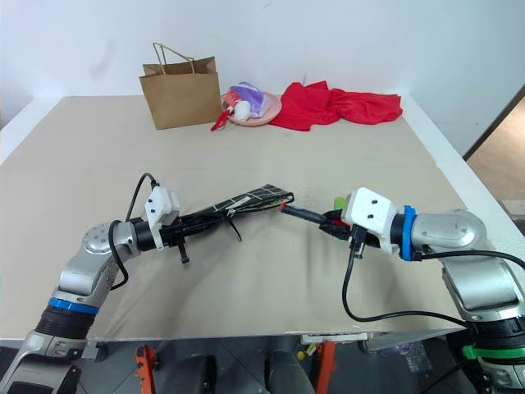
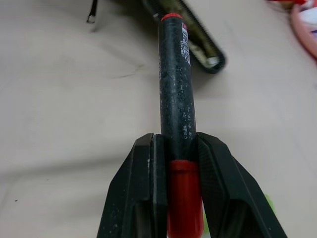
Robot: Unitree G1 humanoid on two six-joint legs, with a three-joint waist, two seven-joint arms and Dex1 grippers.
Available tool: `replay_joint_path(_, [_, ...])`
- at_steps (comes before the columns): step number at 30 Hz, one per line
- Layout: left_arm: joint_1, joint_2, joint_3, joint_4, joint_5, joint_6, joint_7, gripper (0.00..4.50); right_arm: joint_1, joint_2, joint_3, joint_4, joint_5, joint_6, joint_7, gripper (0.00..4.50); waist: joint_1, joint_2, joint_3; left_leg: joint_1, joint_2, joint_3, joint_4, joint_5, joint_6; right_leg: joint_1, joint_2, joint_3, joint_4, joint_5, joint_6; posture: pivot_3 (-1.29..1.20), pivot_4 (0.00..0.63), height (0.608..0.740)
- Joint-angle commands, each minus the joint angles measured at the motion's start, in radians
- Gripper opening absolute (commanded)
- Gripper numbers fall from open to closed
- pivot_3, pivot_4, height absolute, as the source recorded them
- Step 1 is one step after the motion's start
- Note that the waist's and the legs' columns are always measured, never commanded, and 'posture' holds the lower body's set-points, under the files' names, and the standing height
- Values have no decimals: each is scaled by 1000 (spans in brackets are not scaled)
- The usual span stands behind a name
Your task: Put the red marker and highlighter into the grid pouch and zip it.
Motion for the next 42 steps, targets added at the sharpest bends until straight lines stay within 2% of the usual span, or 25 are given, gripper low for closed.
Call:
replay_joint_path(1, [-22, 3, 13, -37, -18, 2, -6, 0, -54, 10, 12, 10, -21, -25, 4, 622, 0, 0, 0, 0, 0, 0, 0, 0, 0, 0, 0, 0, 0, 0, 0, 0, 150, 740])
replay_joint_path(27, [0, -17, -17, -67, 6, 0, -2, 0, -207, 46, 101, 165, -134, -114, 64, 622, 1, 0, 0, 0, 0, 0, 0, 0, 0, 0, 0, 0, 0, 1, -1, 0, 150, 740])
replay_joint_path(36, [-2, -18, -38, -47, 20, -32, -22, 0, -374, 132, 260, 288, -279, -205, 77, 622, 0, 0, 0, 1, 1, 0, 1, 0, 0, 0, 1, 0, 1, 1, -2, 0, 150, 740])
replay_joint_path(42, [1, -26, -43, -36, 24, -46, -23, 0, -447, 243, 339, 290, -310, -250, 105, 622, -1, 0, 0, 0, 1, 1, 0, 0, 0, -1, 1, 0, 1, 2, -4, 0, 150, 740])
